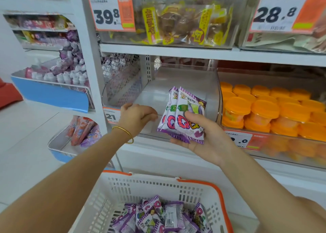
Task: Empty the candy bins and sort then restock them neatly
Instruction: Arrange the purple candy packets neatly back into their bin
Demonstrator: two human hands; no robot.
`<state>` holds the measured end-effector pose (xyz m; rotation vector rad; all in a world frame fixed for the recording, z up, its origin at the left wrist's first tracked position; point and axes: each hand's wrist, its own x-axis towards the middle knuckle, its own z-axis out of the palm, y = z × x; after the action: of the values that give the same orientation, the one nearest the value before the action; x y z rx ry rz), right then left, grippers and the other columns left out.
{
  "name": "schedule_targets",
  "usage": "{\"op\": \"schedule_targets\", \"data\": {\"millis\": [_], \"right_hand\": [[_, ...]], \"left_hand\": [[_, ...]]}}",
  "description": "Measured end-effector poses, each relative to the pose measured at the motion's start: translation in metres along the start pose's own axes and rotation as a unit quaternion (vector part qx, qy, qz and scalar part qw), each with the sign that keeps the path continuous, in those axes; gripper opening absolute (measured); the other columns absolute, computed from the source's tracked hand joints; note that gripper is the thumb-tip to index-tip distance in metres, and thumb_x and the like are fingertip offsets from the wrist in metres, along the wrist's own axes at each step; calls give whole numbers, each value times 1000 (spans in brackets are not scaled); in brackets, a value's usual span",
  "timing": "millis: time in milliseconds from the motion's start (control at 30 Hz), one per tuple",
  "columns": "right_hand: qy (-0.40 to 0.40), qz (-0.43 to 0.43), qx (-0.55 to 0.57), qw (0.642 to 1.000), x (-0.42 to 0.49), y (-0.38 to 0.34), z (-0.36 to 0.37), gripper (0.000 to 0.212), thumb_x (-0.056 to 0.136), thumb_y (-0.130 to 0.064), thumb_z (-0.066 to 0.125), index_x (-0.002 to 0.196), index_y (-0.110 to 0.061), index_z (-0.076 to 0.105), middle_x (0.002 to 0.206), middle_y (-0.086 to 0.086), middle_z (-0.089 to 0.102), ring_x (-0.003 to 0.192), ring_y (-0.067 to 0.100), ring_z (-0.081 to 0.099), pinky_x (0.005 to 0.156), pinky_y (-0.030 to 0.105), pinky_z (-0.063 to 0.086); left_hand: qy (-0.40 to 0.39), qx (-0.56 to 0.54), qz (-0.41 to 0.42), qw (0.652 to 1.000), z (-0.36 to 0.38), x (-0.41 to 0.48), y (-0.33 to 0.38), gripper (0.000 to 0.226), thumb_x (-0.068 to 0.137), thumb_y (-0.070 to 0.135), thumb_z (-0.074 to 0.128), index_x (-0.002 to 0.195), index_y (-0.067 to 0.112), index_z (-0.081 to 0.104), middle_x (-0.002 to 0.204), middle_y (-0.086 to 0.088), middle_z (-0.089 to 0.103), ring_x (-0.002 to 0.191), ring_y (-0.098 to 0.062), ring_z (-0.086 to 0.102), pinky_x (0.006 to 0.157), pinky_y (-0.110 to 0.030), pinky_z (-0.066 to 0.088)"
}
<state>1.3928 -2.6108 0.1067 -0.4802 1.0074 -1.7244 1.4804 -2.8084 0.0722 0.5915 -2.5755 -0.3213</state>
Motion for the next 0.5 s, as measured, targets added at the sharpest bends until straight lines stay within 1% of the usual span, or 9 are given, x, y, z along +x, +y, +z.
{"op": "schedule_targets", "data": {"millis": [67,167,200,267,333,367,400,433,500], "right_hand": [[-9,-13,-4,1000,1,-4,0,26,66,-19,62,91,-14,67,84,7,74,72,21,71,70,39,58],[-3,-29,-7,1000,0,-10,-1,23,65,-19,64,85,-16,73,86,7,74,74,21,71,69,39,58],[-4,-30,-7,1000,-2,-12,1,26,63,-21,67,87,-16,74,89,7,74,76,22,71,69,41,58],[-32,-24,-8,999,-8,-16,4,37,57,-25,75,93,-13,75,97,11,73,81,27,71,62,42,60],[-72,-9,-35,997,-13,-21,11,39,58,-28,75,94,-13,75,100,13,72,80,29,71,57,39,59],[-78,-1,-59,995,-13,-24,16,37,61,-29,71,95,-12,74,99,12,72,79,28,71,57,39,59],[-77,9,-85,993,-10,-27,22,36,64,-29,67,96,-12,72,97,12,72,78,28,70,59,39,60],[-71,18,-114,991,-2,-29,27,36,67,-28,65,98,-12,70,96,12,72,77,27,70,61,37,60],[-35,32,-164,985,25,-30,34,31,70,-27,67,98,-14,68,95,10,73,78,26,70,65,34,59]], "left_hand": [[33,-13,13,999,-8,4,2,54,78,59,26,85,29,71,87,17,69,93,-9,58,81,-21,10],[37,-9,26,999,-20,0,9,38,83,49,37,82,31,70,79,20,64,92,-7,56,78,-21,10],[27,-11,25,999,-23,-6,11,36,83,47,38,84,31,70,78,21,62,91,-7,55,78,-22,11],[9,-18,16,1000,-24,-22,15,35,81,44,41,86,28,72,75,20,60,87,-8,53,80,-24,12],[10,-25,27,999,-19,-44,12,30,81,42,49,81,26,74,74,16,64,81,-14,57,83,-30,18],[11,-25,40,999,-17,-54,10,30,82,45,50,78,27,74,75,16,67,79,-16,61,83,-34,23],[3,-30,47,998,-15,-62,9,34,83,47,48,78,27,74,79,18,69,79,-17,63,83,-36,27],[-12,-44,49,998,-15,-66,7,37,84,48,44,80,27,75,84,18,70,81,-17,64,84,-39,31],[-22,-67,50,996,-19,-66,2,40,85,51,42,91,28,74,94,12,72,89,-20,65,87,-47,41]]}}
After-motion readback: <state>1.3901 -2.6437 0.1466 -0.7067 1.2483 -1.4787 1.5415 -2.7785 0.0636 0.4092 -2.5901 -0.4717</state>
